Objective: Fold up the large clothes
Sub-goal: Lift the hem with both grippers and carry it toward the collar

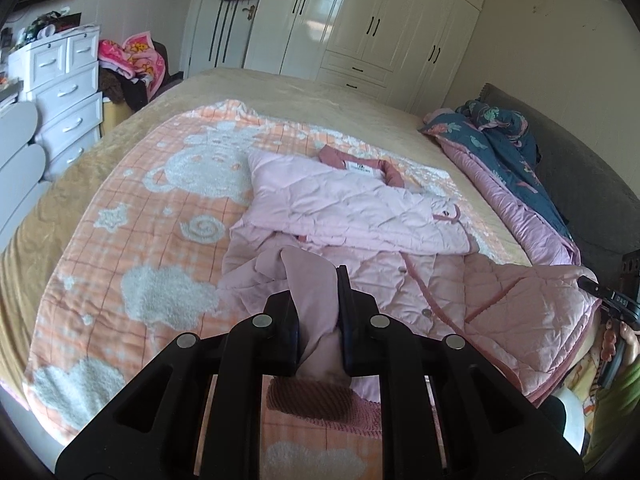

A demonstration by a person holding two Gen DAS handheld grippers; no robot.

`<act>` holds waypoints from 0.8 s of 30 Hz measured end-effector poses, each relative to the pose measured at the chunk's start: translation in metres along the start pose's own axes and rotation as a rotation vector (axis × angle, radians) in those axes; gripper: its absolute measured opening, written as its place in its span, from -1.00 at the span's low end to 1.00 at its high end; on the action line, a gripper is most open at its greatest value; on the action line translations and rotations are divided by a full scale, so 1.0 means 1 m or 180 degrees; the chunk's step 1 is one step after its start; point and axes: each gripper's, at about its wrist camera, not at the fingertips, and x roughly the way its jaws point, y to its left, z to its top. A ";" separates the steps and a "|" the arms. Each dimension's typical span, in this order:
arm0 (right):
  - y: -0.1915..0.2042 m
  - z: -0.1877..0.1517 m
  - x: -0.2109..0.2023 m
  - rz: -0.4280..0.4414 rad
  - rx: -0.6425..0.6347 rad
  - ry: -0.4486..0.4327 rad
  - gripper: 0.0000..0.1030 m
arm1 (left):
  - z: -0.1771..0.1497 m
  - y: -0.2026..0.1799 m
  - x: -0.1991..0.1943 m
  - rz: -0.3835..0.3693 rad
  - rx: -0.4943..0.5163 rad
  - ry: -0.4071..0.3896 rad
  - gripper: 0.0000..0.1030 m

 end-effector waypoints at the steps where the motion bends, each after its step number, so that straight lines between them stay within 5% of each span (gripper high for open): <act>1: 0.000 0.003 0.000 -0.0011 -0.0003 -0.0024 -0.57 | 0.004 -0.001 -0.001 -0.0001 0.0010 -0.0029 -0.85; 24: -0.003 0.061 0.007 -0.0016 0.0141 -0.0359 -0.58 | 0.066 -0.012 0.009 0.0085 0.0118 -0.0272 -0.84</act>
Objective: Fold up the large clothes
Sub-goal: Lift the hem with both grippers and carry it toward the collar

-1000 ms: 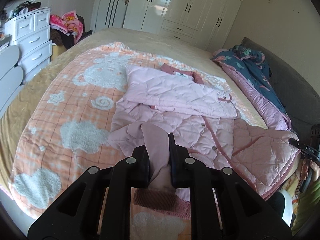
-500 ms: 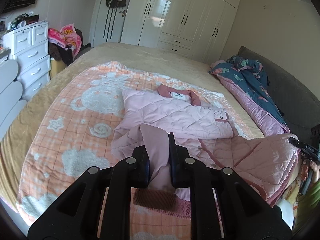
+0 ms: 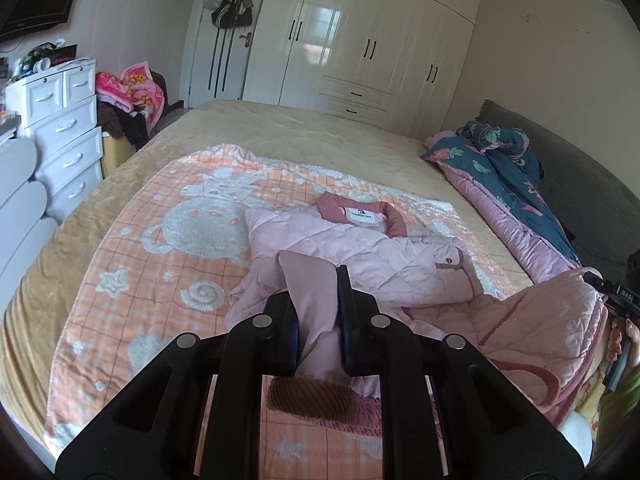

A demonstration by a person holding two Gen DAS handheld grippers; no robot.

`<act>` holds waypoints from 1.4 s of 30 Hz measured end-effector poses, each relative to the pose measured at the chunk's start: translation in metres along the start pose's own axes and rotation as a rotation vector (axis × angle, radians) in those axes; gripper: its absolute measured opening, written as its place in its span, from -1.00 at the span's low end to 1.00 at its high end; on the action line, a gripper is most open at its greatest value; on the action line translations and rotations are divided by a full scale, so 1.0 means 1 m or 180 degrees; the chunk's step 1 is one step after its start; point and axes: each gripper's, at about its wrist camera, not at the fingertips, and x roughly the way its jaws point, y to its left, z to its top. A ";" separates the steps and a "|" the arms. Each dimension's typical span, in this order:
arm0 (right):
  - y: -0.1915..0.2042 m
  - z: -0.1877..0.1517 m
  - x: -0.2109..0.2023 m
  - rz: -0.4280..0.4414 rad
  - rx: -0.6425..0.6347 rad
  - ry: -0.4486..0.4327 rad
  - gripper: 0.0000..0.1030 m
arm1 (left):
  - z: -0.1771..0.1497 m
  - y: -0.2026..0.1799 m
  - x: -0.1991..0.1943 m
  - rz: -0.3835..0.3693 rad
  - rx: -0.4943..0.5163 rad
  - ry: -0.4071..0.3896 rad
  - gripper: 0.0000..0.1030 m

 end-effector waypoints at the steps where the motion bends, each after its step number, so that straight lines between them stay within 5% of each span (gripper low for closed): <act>1: -0.001 0.002 0.001 -0.0007 0.0012 -0.0005 -0.58 | 0.002 0.000 0.002 0.0012 0.0000 -0.0005 -0.84; 42: -0.080 0.062 0.112 -0.0338 0.0692 0.0163 -0.57 | 0.040 0.013 0.106 0.0555 0.0065 -0.0067 -0.83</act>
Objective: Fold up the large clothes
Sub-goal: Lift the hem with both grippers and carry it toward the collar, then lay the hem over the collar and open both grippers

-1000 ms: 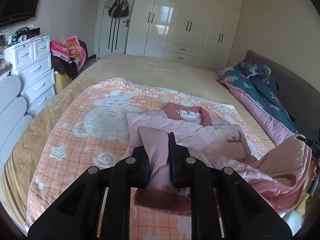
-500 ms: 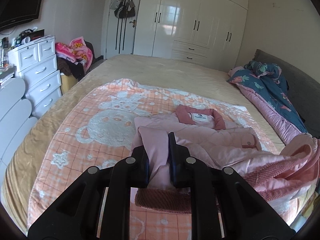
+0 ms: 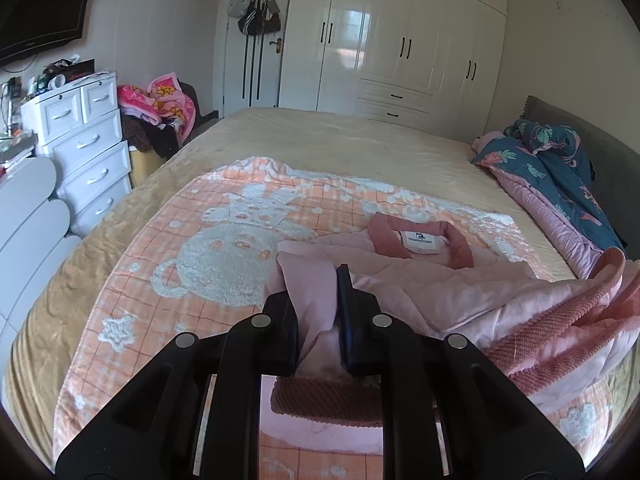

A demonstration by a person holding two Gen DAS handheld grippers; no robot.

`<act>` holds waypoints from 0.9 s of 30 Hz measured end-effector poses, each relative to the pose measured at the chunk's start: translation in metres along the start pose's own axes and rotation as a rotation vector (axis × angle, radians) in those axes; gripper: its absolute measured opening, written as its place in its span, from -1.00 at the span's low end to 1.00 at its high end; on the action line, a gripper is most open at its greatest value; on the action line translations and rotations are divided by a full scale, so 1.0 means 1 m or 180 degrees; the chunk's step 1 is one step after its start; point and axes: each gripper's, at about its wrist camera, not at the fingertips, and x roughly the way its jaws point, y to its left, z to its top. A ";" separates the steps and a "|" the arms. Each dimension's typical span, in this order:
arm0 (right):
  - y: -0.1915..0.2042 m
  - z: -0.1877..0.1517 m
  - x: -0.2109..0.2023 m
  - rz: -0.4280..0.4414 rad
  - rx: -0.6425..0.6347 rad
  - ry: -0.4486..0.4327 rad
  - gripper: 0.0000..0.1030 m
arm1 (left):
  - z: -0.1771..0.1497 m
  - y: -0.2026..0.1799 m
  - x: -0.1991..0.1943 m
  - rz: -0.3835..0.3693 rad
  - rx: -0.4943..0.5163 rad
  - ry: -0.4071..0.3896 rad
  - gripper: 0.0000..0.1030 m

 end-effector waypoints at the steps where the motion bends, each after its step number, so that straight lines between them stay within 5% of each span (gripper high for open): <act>1: -0.001 0.001 0.002 0.0009 0.0034 0.0007 -0.57 | 0.001 -0.001 0.002 0.0003 0.0000 -0.0001 -0.83; 8: -0.013 0.010 0.014 0.0194 0.0322 0.0075 -0.47 | 0.004 -0.003 0.013 0.0014 0.0005 0.0014 -0.83; 11: -0.018 0.011 0.014 0.0364 0.0452 0.0063 -0.35 | 0.005 -0.003 0.017 0.0005 -0.0007 0.0021 -0.83; 13: -0.020 0.012 0.013 0.0486 0.0528 0.0022 -0.08 | 0.007 -0.003 0.019 -0.0008 -0.0011 0.0022 -0.83; 16: -0.025 0.011 0.006 0.0745 0.0662 -0.0144 0.48 | 0.008 -0.005 0.019 -0.0024 -0.0015 0.0016 -0.83; 27: -0.012 -0.015 -0.042 0.0948 0.0378 -0.1168 0.77 | 0.012 -0.007 0.022 -0.0032 -0.0012 0.0021 -0.83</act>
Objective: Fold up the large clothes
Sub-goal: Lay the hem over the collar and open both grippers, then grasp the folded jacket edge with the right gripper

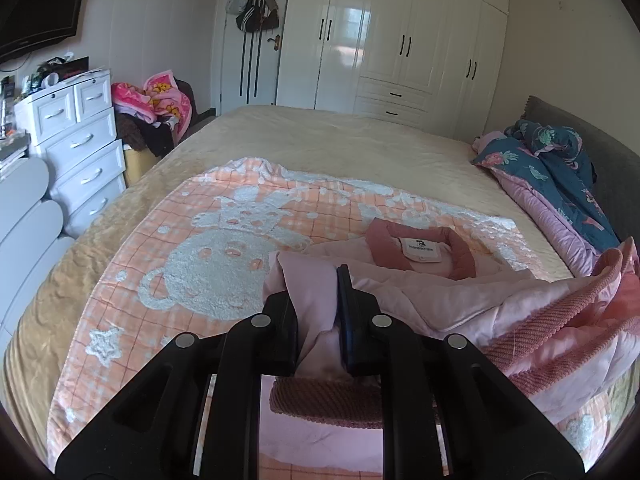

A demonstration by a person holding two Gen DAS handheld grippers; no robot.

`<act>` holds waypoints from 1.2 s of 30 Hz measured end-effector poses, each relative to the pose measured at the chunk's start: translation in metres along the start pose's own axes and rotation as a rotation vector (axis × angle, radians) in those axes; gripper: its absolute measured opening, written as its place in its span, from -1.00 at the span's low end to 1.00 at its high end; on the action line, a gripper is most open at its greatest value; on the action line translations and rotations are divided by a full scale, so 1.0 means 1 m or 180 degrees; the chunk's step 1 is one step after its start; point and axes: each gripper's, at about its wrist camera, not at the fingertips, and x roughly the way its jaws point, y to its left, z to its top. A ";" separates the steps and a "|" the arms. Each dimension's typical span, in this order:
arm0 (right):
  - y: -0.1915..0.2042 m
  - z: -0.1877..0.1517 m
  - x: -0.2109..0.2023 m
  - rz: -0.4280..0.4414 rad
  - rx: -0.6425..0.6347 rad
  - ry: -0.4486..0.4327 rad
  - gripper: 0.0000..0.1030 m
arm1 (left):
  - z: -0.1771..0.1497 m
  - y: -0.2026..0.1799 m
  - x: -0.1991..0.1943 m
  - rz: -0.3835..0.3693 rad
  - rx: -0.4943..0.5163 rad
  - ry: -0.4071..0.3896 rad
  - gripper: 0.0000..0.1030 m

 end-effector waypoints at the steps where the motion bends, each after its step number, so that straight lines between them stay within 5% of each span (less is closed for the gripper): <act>1: 0.004 -0.004 -0.004 -0.0083 -0.0126 -0.0055 0.78 | 0.000 0.000 0.000 0.0006 0.0000 0.0002 -0.83; 7: 0.018 -0.042 -0.005 -0.0541 -0.0821 -0.0171 0.86 | 0.002 -0.003 0.006 0.0052 0.0017 0.0011 -0.83; 11: 0.013 -0.065 0.036 -0.0970 -0.1214 0.0324 0.88 | 0.003 -0.004 0.010 0.0082 0.0019 0.0019 -0.82; 18: -0.025 -0.103 0.094 -0.1318 -0.1123 0.1029 0.88 | 0.005 -0.004 0.015 0.0066 -0.0039 0.0025 -0.68; 23: -0.027 -0.107 0.098 -0.1312 -0.1159 0.1083 0.88 | 0.008 -0.006 0.010 -0.0064 -0.0096 0.0015 -0.20; 26: -0.023 -0.106 0.088 -0.1305 -0.1149 0.1041 0.88 | 0.010 -0.010 -0.002 -0.0065 -0.0074 -0.0137 0.46; 30: -0.014 -0.100 0.078 -0.1323 -0.1196 0.0942 0.88 | 0.016 -0.012 -0.025 -0.0056 0.0012 -0.0363 0.58; 36: -0.008 -0.089 0.070 -0.1471 -0.1347 0.0842 0.88 | 0.002 0.017 -0.022 0.0140 -0.0138 -0.0313 0.69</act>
